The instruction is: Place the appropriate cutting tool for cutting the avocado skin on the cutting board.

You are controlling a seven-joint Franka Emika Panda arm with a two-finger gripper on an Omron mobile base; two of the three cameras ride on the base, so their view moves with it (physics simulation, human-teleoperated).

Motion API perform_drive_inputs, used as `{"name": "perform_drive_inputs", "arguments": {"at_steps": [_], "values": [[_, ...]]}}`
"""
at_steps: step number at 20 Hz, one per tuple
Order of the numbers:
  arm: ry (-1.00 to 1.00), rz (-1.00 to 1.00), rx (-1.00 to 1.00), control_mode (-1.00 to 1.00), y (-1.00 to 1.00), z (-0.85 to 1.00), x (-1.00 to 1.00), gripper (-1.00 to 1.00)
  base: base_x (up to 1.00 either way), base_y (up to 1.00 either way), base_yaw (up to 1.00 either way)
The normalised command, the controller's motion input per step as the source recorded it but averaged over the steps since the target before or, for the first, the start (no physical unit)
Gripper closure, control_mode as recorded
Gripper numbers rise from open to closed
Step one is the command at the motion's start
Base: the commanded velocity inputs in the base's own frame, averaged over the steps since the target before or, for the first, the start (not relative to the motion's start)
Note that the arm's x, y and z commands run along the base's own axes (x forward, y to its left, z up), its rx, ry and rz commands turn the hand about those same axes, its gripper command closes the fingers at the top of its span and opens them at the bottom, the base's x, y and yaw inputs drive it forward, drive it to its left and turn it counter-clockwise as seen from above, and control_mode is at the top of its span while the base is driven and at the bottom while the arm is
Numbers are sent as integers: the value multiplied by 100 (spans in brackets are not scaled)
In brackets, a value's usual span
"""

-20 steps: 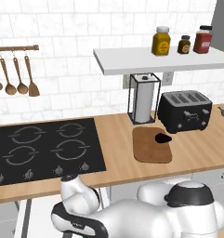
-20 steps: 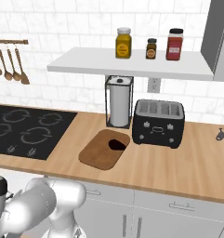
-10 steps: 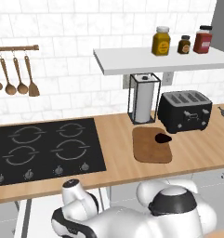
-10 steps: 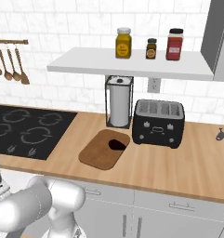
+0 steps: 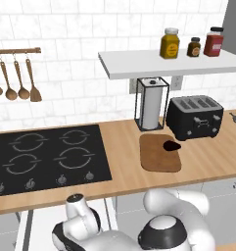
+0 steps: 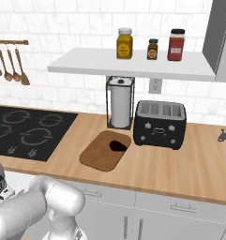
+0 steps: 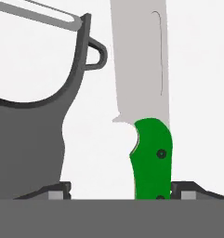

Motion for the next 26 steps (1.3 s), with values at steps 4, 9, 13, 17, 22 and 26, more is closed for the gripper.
{"name": "perform_drive_inputs", "arguments": {"at_steps": [4,9,13,17,22,26], "values": [[0,5,0,-100,0,-47,9,-100,0,0,0],[0,2,0,-100,0,-51,1,100,0,0,0],[-3,0,4,-100,-16,-22,-18,100,0,0,0],[-2,0,6,-100,-24,-1,-29,100,0,0,0],[-5,-4,1,-100,-21,15,-43,100,0,0,0],[-18,-4,0,-100,-13,94,-49,100,0,0,0]]}}
